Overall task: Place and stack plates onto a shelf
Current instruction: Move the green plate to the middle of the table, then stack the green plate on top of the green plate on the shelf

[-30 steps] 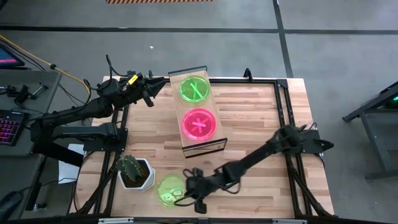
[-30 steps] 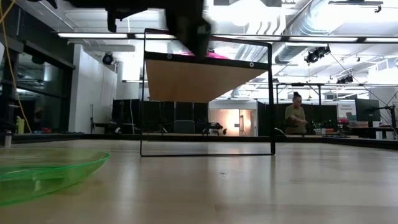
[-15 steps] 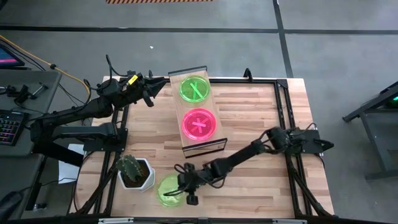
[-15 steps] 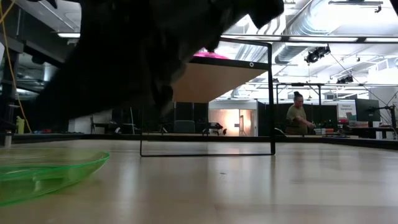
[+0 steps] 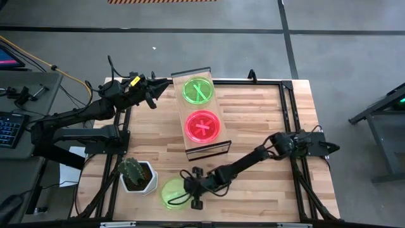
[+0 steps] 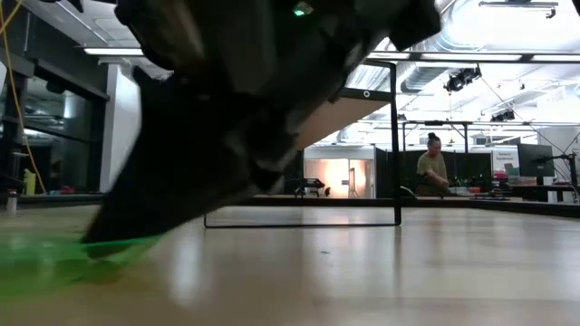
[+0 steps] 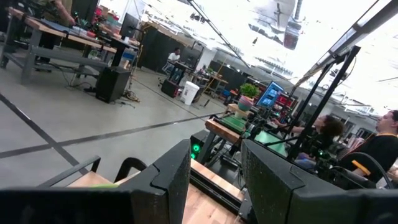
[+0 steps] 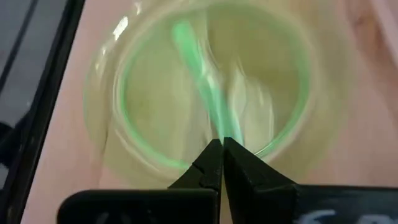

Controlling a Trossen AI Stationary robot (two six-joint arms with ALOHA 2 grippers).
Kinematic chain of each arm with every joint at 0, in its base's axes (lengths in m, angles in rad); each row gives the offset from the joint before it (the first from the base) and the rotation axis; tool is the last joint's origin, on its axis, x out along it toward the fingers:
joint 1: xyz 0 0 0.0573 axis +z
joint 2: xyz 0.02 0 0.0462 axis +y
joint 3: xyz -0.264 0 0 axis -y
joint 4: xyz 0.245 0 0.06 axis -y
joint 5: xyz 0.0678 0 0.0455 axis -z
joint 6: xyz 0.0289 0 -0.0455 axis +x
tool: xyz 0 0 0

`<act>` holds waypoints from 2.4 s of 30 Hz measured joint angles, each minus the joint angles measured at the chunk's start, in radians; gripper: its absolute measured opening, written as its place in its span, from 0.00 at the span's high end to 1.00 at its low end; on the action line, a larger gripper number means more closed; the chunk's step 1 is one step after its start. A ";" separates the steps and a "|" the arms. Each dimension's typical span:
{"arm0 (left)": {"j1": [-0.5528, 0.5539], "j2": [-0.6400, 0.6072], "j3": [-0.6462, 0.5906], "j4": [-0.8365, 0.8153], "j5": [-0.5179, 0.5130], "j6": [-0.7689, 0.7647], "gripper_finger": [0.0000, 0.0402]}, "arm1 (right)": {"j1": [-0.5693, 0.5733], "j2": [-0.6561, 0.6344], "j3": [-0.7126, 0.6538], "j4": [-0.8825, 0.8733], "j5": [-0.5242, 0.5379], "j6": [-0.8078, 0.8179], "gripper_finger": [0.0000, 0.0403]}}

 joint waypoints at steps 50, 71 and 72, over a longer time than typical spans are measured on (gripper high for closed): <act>0.000 0.000 0.000 -0.001 -0.020 -0.011 0.67 | 0.280 -1.539 -1.192 -0.676 0.218 0.882 1.00; 0.000 0.000 0.000 -0.118 -0.020 -0.008 0.67 | 0.280 -1.695 -1.426 -0.496 0.390 1.280 0.56; 0.000 0.000 0.000 -0.118 -0.020 -0.008 0.67 | 0.280 -1.675 -1.426 -0.479 0.384 1.289 0.56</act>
